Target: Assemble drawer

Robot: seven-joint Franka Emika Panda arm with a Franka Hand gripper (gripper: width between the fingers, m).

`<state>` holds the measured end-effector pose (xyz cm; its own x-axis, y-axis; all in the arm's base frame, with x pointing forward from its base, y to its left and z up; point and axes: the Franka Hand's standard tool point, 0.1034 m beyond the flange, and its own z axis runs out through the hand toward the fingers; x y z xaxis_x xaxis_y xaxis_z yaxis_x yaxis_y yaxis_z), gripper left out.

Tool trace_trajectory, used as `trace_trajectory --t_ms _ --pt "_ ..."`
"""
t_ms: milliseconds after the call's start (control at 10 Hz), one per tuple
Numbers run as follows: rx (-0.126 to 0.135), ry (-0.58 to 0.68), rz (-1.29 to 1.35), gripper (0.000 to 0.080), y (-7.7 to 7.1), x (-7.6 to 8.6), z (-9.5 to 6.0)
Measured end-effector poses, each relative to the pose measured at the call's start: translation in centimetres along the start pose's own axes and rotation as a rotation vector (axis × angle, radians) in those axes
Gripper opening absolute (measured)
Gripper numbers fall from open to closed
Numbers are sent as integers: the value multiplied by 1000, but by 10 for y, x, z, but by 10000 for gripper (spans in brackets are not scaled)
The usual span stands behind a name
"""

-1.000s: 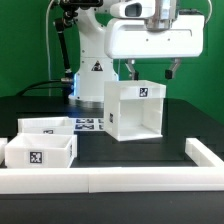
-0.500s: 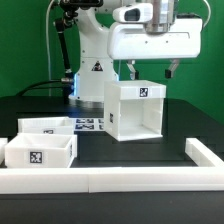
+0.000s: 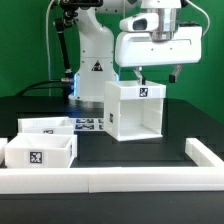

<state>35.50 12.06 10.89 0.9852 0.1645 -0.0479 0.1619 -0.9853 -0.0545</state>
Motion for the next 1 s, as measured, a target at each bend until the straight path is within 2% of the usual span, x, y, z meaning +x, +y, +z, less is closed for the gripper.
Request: trace_trajectory --t_ms 400,1000 --pt "6 -14 13 650 8 -2 10" --pt "5 -13 18 650 10 -1 9"
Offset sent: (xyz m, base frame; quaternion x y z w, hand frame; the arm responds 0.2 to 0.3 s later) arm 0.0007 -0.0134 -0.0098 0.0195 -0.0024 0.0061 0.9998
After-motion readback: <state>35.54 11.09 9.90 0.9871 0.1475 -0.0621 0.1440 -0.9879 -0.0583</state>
